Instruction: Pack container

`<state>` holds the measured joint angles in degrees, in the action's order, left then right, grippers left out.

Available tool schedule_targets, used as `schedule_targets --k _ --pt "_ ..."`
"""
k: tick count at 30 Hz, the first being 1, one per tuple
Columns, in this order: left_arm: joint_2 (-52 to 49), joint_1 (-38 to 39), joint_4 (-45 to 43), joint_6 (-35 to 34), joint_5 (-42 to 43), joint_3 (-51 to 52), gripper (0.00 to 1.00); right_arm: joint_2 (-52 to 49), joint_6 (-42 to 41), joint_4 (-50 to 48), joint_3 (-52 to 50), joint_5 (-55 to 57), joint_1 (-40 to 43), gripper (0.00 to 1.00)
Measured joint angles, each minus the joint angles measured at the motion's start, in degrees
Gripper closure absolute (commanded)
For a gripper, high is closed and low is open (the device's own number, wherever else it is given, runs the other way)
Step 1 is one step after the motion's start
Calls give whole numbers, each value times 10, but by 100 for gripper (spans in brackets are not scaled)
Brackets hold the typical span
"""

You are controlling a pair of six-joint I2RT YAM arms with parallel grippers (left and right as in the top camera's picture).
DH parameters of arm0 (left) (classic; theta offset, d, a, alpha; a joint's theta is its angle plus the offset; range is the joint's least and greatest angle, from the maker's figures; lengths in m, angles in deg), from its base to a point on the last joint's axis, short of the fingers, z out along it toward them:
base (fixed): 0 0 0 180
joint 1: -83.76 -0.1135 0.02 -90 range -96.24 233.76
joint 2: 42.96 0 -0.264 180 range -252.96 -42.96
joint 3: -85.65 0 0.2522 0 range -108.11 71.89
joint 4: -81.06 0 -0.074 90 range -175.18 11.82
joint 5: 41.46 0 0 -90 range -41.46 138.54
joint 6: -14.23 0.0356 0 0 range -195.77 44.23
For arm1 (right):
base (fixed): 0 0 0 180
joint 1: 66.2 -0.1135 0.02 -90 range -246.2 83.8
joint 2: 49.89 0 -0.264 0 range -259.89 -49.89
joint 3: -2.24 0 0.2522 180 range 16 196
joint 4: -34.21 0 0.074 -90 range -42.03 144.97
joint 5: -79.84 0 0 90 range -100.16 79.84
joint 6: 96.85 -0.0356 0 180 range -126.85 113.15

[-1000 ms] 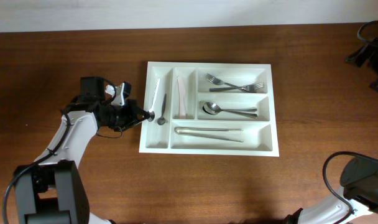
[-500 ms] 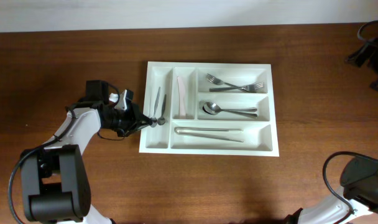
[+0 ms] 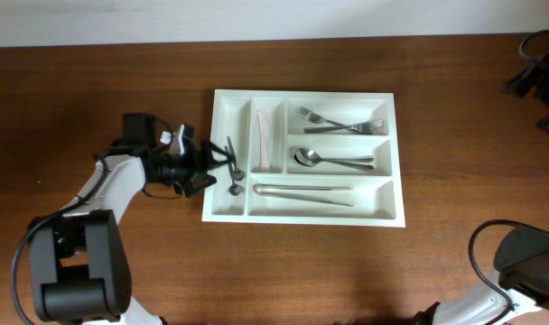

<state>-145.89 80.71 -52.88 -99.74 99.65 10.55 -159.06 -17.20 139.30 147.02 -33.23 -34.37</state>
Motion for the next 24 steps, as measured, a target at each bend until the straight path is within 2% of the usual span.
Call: schedule_targets --k 6,12,14,18,21,24 --pt "5 -54 0 17 70 -61 1 0 0 0 0 0 0 1" --pt "60 -118 25 57 48 -126 1 0 0 0 0 0 0 1" --pt "91 -139 61 83 -3 -148 1 0 0 0 0 0 0 1" --pt "152 -159 128 147 -185 -188 1 0 0 0 0 0 0 1" --pt "189 -155 147 196 -346 -205 1 0 0 0 0 0 0 1" --pt "207 -151 150 241 -450 -212 1 0 0 0 0 0 0 1"
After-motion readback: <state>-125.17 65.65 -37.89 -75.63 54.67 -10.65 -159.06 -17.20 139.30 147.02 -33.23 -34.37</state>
